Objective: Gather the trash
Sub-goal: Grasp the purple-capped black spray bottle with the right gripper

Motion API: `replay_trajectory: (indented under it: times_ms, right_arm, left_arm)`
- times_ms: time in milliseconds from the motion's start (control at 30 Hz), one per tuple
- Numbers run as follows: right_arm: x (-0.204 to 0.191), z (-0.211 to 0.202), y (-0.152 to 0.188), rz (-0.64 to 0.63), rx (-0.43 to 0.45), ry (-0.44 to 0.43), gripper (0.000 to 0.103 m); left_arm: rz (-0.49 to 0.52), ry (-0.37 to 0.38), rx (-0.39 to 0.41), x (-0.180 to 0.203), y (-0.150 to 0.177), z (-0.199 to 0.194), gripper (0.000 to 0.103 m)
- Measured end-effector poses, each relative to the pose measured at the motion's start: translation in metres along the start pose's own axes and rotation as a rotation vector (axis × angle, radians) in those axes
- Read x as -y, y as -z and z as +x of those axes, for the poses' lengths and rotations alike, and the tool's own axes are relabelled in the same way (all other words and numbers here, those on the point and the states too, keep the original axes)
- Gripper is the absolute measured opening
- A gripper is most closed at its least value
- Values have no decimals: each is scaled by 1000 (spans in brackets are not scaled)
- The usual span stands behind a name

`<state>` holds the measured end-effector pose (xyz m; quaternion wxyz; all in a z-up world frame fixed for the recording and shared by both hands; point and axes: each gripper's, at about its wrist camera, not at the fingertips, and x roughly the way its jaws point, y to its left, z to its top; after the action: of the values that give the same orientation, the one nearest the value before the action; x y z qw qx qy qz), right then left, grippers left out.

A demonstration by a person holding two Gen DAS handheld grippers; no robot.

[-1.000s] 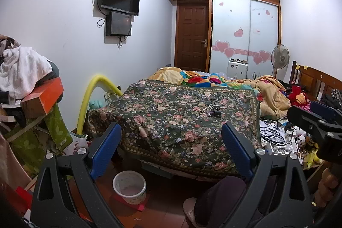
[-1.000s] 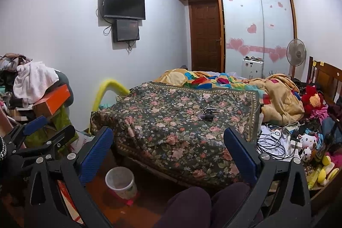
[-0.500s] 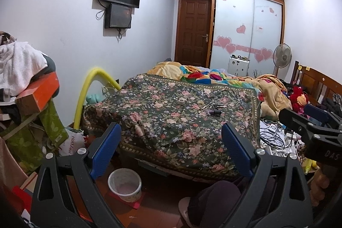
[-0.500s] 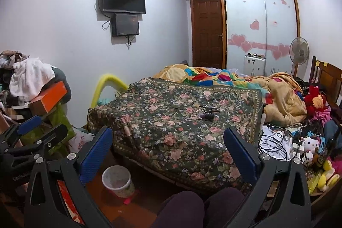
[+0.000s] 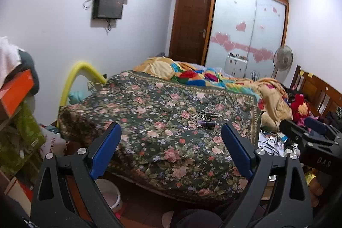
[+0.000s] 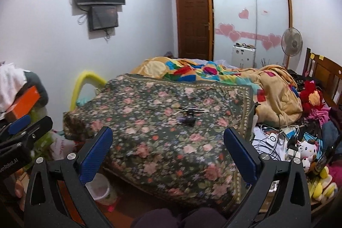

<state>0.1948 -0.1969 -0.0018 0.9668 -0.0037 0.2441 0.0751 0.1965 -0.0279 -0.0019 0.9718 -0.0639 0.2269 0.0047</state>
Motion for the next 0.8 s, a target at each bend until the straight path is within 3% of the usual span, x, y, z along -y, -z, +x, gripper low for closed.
replay_trajectory:
  times_ms: [300, 433, 800]
  right_arm:
    - [59, 100, -12, 24, -111, 97, 103]
    - [83, 149, -8, 24, -187, 99, 103]
    - [117, 305, -2, 78, -377, -67, 103]
  left_arm:
    - [6, 10, -151, 24, -5, 137, 95]
    - [28, -11, -213, 34, 3, 198, 95]
    - [-8, -26, -355, 35, 39, 326, 95]
